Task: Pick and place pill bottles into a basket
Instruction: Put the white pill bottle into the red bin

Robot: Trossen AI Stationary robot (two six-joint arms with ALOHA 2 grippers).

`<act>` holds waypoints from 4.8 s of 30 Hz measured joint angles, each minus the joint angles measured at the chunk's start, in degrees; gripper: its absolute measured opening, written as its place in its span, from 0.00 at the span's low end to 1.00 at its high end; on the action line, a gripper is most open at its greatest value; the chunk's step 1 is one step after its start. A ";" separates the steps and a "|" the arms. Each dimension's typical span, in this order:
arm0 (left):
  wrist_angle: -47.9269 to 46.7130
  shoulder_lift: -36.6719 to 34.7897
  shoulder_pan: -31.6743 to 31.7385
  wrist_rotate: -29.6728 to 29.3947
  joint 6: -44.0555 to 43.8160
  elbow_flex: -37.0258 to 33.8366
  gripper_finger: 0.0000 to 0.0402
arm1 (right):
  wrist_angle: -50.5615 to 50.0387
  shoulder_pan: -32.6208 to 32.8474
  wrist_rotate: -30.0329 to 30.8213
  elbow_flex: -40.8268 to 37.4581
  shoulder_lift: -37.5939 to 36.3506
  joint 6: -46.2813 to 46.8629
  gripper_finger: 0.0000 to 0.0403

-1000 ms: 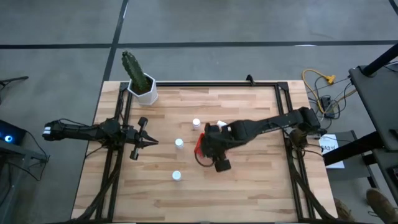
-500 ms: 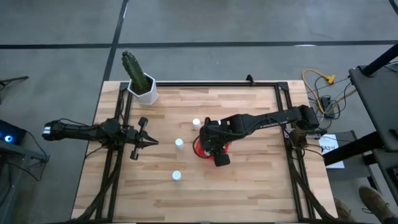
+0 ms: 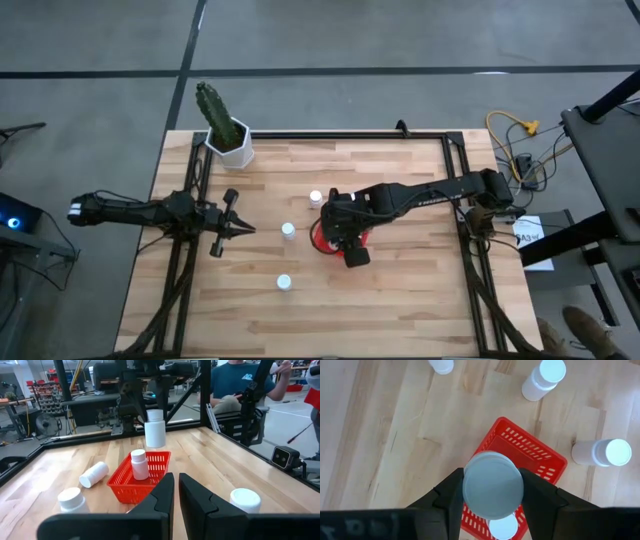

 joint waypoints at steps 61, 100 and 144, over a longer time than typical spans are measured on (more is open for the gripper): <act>0.13 4.00 -0.02 -0.02 0.00 0.00 0.03 | 13.16 -9.22 -5.15 -17.18 0.26 -2.73 0.36; 0.11 4.00 -0.01 -0.04 -0.05 0.00 0.03 | 15.49 -9.22 -7.57 -19.76 0.17 0.71 0.40; 0.09 4.00 -0.02 -0.02 -0.11 0.00 0.03 | 15.89 -9.46 -6.43 -19.52 0.13 0.84 0.50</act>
